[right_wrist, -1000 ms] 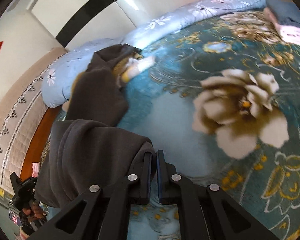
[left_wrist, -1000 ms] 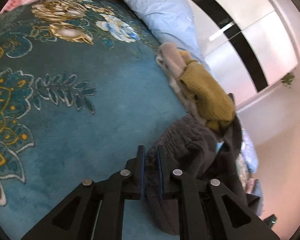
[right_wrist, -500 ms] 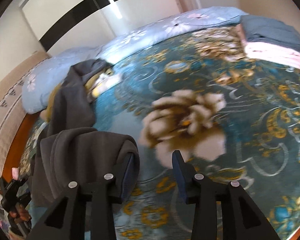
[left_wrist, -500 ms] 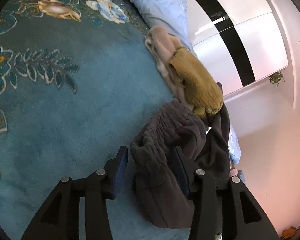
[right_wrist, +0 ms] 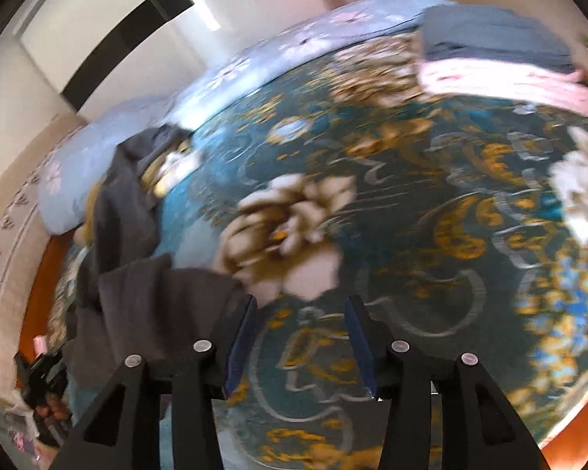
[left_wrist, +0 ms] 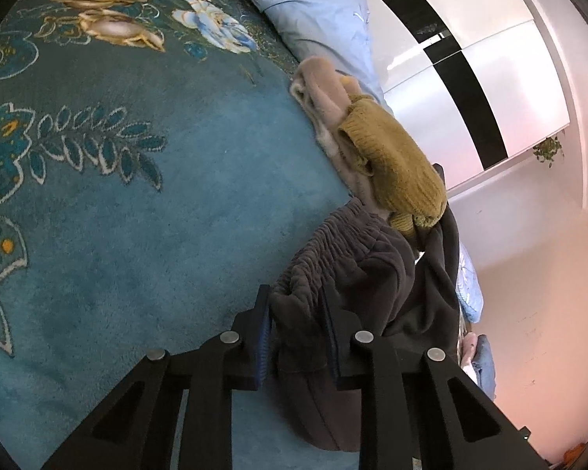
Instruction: Fold clothes
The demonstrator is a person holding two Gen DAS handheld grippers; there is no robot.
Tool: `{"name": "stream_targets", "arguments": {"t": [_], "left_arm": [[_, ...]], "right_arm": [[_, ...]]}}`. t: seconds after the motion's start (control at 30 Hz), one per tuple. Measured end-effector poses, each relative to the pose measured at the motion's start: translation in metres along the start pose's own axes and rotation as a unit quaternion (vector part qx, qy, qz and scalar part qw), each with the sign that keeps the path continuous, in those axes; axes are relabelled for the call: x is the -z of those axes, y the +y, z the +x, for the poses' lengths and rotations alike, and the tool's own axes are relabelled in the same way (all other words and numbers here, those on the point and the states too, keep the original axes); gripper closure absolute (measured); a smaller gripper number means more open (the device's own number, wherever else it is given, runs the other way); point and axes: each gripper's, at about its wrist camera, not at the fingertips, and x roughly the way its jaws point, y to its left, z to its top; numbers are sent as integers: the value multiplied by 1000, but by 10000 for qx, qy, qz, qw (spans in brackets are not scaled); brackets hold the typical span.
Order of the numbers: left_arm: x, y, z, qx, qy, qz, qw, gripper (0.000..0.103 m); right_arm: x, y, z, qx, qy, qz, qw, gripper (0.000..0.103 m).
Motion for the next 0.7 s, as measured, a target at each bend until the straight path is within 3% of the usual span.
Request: {"name": "stream_targets", "arguments": {"t": [0.13, 0.2, 0.3, 0.4, 0.57, 0.63, 0.7], "left_arm": [[1, -2, -1, 4, -72, 68, 10000, 79], [1, -3, -2, 6, -108, 102, 9999, 79], [1, -4, -3, 8, -162, 157, 9997, 79], [2, -6, -4, 7, -196, 228, 9995, 79], [2, -6, -4, 19, -199, 256, 9995, 79], [2, -6, -3, 29, -186, 232, 9996, 79], [2, -5, -3, 41, -173, 204, 9996, 79]], "right_arm": [[-1, 28, -10, -907, -221, -82, 9956, 48], [0, 49, -8, -1256, -242, -238, 9915, 35], [6, 89, 7, -1634, 12, -638, 9845, 29], [15, 117, 25, -1486, 219, -1055, 9830, 29], [21, 130, 43, -844, 353, -1301, 9873, 29], [18, 124, 44, -735, 394, -1188, 9894, 37], [13, 112, 43, -637, 427, -975, 9923, 72]]}}
